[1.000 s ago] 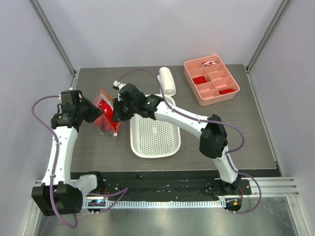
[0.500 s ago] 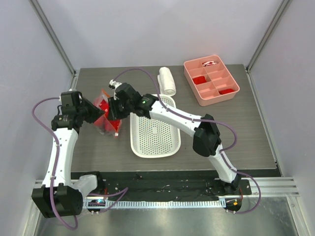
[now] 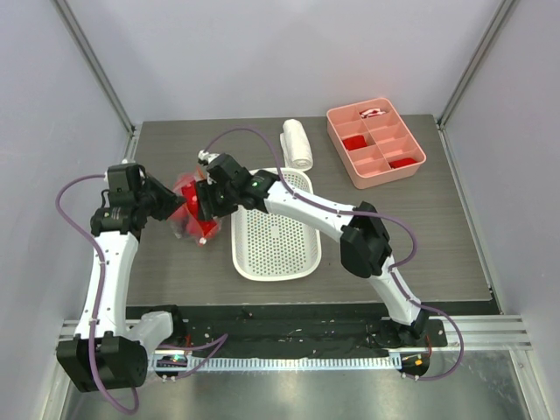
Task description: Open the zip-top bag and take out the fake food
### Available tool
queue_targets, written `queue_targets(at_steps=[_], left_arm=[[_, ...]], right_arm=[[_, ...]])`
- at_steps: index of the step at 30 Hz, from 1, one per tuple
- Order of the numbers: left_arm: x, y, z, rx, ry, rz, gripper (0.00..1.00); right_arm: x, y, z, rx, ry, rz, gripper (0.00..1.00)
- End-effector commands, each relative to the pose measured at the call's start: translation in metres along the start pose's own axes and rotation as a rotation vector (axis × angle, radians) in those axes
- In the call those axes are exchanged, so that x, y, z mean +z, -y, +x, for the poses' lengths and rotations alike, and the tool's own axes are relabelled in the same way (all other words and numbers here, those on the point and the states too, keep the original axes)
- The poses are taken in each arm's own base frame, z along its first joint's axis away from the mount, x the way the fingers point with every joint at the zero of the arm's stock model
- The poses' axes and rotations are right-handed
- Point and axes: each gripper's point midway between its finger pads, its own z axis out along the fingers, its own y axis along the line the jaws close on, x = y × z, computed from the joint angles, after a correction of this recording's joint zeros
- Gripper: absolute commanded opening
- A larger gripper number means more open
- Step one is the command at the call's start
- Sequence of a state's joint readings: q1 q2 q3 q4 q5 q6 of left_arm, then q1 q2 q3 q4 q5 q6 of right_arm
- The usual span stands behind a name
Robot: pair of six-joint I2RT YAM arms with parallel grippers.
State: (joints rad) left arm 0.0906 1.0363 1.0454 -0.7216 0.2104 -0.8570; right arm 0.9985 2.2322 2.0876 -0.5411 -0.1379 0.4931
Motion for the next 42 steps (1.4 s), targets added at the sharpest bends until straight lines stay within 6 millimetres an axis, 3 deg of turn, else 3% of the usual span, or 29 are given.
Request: queue_targets(at_steps=[1,10,12,16,17,20,21,25,27,29,31,33,37,42], left_arm=[[-0.004,0.008,-0.003,0.018,0.028,0.046,0.00],[0.003,0.005,0.003,-0.034,0.014,0.050,0.00],[0.004,0.004,0.003,-0.045,0.014,0.042,0.00],[0.008,-0.005,0.003,-0.075,0.026,0.010,0.00],[0.009,-0.006,0.003,-0.071,0.028,0.004,0.00],[0.012,-0.017,0.009,-0.092,0.024,-0.026,0.00],[0.014,-0.022,0.012,-0.115,0.016,-0.039,0.00],[0.009,-0.020,0.015,-0.156,0.030,-0.019,0.00],[0.007,-0.017,0.014,-0.164,0.034,-0.006,0.00],[0.005,-0.013,0.013,-0.159,0.030,0.009,0.00],[0.004,-0.010,0.014,-0.158,0.019,0.017,0.00],[0.003,-0.009,0.016,-0.157,0.009,0.023,0.00],[0.007,-0.017,0.026,-0.158,-0.015,0.009,0.00],[0.010,-0.029,0.035,-0.161,-0.033,-0.029,0.00]], right_arm=[[-0.019,0.002,-0.010,-0.054,0.019,0.031,0.62],[0.007,-0.026,0.014,-0.095,-0.010,-0.112,0.77],[0.014,-0.028,0.023,-0.103,-0.011,-0.121,0.78],[0.029,-0.031,0.022,-0.131,0.054,-0.107,0.80],[0.035,-0.024,0.031,-0.133,0.050,-0.096,0.80],[0.046,-0.021,0.029,-0.132,0.118,-0.079,0.86],[0.048,-0.024,0.020,-0.127,0.168,-0.088,0.87],[0.062,-0.010,0.012,-0.053,0.251,-0.019,0.93],[0.061,-0.022,0.003,-0.029,0.309,-0.065,0.93],[0.055,-0.036,0.002,-0.054,0.315,-0.100,0.84],[0.045,-0.046,0.000,-0.060,0.319,-0.123,0.82],[0.037,-0.058,0.006,-0.079,0.294,-0.167,0.71],[0.043,-0.057,0.016,-0.137,0.298,-0.152,0.64],[0.060,-0.058,0.032,-0.164,0.280,-0.164,0.77]])
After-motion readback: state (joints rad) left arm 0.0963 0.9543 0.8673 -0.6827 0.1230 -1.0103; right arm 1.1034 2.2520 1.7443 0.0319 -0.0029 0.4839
